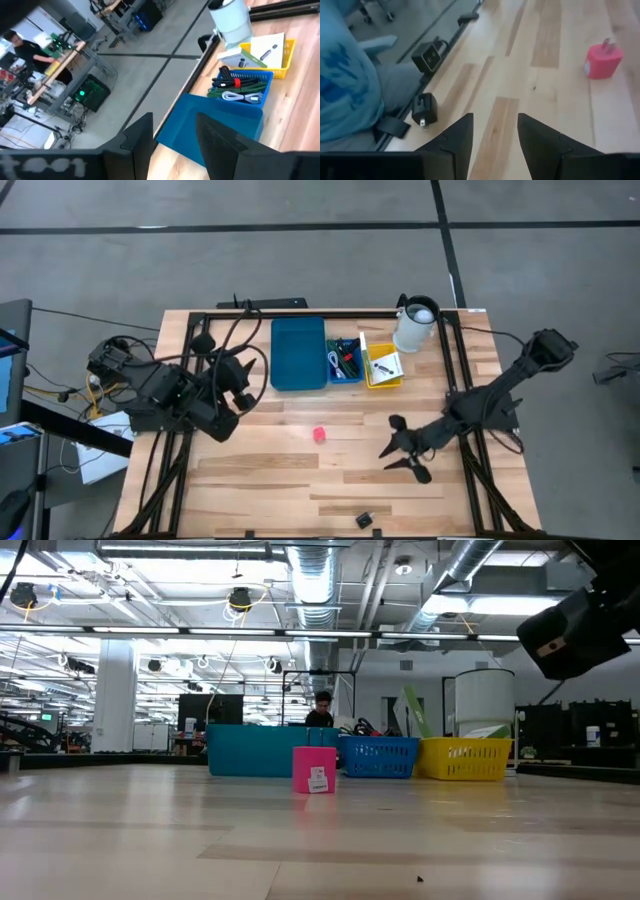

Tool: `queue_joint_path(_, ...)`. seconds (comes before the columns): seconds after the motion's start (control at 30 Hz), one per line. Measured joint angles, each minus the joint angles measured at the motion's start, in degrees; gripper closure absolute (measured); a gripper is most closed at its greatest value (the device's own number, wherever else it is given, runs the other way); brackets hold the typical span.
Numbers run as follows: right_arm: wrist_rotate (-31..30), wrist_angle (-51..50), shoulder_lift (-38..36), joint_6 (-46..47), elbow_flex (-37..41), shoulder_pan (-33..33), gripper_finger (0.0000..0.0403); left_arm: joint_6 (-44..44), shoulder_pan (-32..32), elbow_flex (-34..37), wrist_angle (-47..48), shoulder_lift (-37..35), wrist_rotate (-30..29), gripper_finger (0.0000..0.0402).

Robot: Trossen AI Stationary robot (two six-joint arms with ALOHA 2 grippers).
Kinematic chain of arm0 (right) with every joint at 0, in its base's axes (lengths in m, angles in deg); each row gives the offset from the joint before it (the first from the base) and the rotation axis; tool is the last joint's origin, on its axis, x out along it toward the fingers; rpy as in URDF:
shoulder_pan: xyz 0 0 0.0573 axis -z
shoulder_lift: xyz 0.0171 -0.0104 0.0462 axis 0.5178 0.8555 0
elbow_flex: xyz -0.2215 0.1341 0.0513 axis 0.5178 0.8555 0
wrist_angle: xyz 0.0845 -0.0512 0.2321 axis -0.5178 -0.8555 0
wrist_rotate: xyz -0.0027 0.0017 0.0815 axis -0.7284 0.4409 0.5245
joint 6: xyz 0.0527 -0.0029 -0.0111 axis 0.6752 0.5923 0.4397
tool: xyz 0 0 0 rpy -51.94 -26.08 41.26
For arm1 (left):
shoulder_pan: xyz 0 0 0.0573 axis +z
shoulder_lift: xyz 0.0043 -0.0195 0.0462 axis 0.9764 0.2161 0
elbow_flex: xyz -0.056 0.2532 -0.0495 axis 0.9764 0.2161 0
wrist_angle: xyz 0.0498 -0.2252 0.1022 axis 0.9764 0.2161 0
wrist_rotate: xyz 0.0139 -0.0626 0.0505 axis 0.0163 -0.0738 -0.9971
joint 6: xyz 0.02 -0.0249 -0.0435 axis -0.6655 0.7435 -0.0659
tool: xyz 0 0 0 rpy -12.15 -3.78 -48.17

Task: Pick and place items into bin
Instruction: Put the black charger adapter into the blue bin

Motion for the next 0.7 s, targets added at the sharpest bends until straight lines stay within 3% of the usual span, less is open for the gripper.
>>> queue_joint_path(0.13, -1.5, 1.2, 6.9, 0.2, -3.4, -2.0, 0.0260, 0.0, 0.8, 0.0, -0.1, 0.0, 2.2, 0.0264)
queue_joint_path(0.3, 0.3, -0.8, 14.2, 7.7, -10.3, -2.9, 0.0268, 0.0, 1.0, 0.0, -1.0, 0.0, 5.5, 0.0264)
queue_joint_path(0.47, 5.9, -13.3, 21.2, 8.0, -20.8, -2.5, 0.0260, 0.1, 1.0, 0.0, -1.1, 0.0, 8.8, 0.0264)
queue_joint_path(0.7, 8.1, -32.5, 29.3, 7.4, -37.9, -3.3, 0.0209, 0.2, 1.0, 0.0, -1.0, 0.0, 9.5, 0.0264)
